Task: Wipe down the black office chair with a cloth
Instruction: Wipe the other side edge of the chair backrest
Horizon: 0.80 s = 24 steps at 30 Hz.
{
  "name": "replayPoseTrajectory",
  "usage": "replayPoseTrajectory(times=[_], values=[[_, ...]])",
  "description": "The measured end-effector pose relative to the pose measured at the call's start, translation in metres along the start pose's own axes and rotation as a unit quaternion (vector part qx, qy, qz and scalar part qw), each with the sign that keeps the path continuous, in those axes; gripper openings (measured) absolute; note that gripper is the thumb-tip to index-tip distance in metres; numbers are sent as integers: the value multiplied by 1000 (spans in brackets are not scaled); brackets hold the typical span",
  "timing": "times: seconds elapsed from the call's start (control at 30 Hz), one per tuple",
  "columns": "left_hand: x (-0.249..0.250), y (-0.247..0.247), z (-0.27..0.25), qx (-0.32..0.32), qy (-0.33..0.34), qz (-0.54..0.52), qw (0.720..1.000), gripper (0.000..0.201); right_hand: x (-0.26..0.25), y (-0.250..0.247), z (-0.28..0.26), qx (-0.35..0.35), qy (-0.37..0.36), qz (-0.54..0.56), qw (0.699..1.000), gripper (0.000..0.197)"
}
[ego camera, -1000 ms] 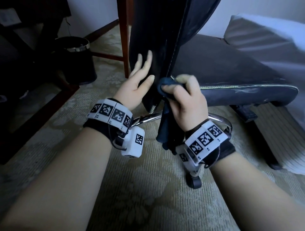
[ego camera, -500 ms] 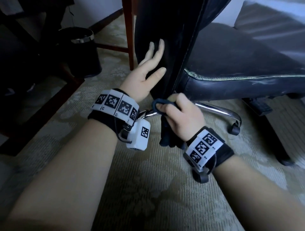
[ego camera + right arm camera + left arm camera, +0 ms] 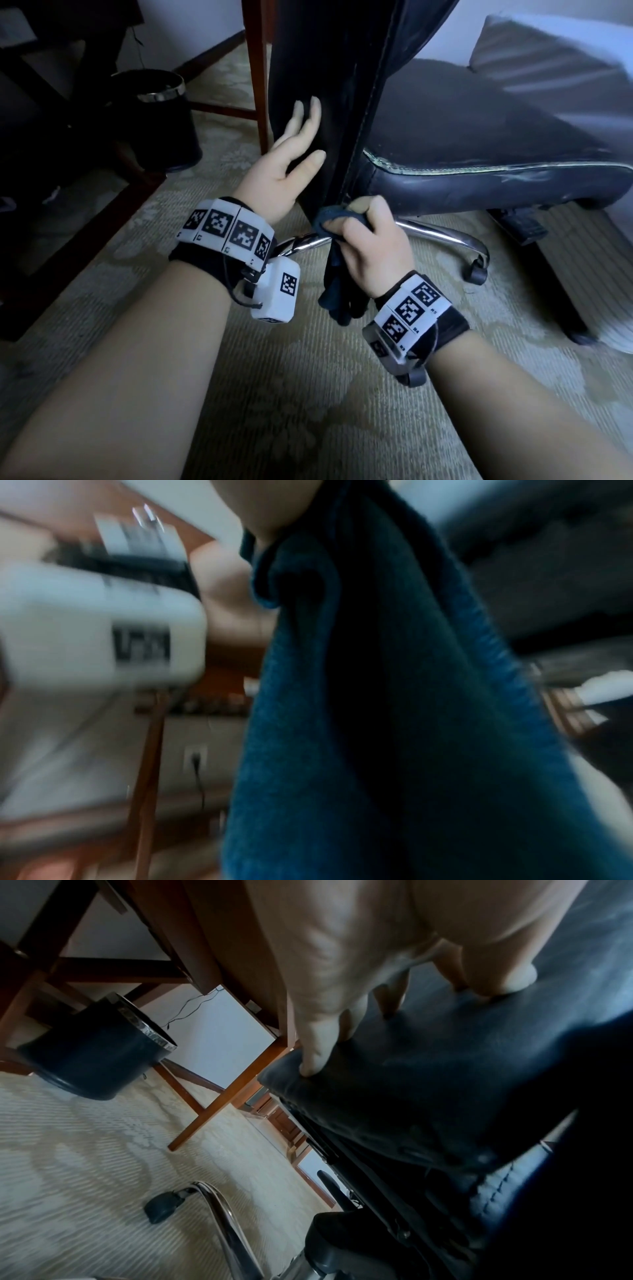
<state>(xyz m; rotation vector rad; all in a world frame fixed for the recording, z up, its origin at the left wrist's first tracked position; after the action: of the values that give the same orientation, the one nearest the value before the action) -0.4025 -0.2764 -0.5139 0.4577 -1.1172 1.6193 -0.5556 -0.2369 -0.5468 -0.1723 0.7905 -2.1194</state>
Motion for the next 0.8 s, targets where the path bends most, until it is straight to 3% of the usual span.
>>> replayPoseTrajectory(times=[0.13, 0.23, 0.4, 0.47, 0.63, 0.7, 0.8], values=[[-3, 1, 0, 4, -11, 0, 1000, 58, -2, -36, 42, 138, 36, 51, 988, 25], [-3, 1, -1, 4, -5, -3, 1000, 57, -3, -22, 42, 109, 24, 51, 992, 22], [-5, -3, -2, 11, -13, 3, 1000, 54, 4, 17, -5, -49, -40, 6, 998, 20], [-4, -3, -2, 14, -10, 5, 1000, 53, 4, 7, 2, -25, -11, 30, 999, 20], [4, -11, 0, 33, -20, -13, 999, 49, -10, -59, 83, 179, 26, 87, 980, 26], [17, -15, 6, 43, -2, -13, 999, 47, -10, -65, 106, 191, 18, 85, 978, 23], [37, -22, 17, 60, 34, -2, 998, 48, -8, -47, 96, 124, -5, 71, 990, 27]])
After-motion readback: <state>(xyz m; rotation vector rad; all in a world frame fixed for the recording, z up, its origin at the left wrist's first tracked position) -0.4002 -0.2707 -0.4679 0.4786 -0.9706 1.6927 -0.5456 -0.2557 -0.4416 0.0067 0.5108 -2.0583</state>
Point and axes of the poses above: each hand's wrist, its own z-axis towards the middle knuckle, its own y-axis out of the palm, x = y × z, the point moved 3 cm from there along z, towards the middle knuckle, and after that the axes turned 1 degree about -x, right-handed, at the moved point
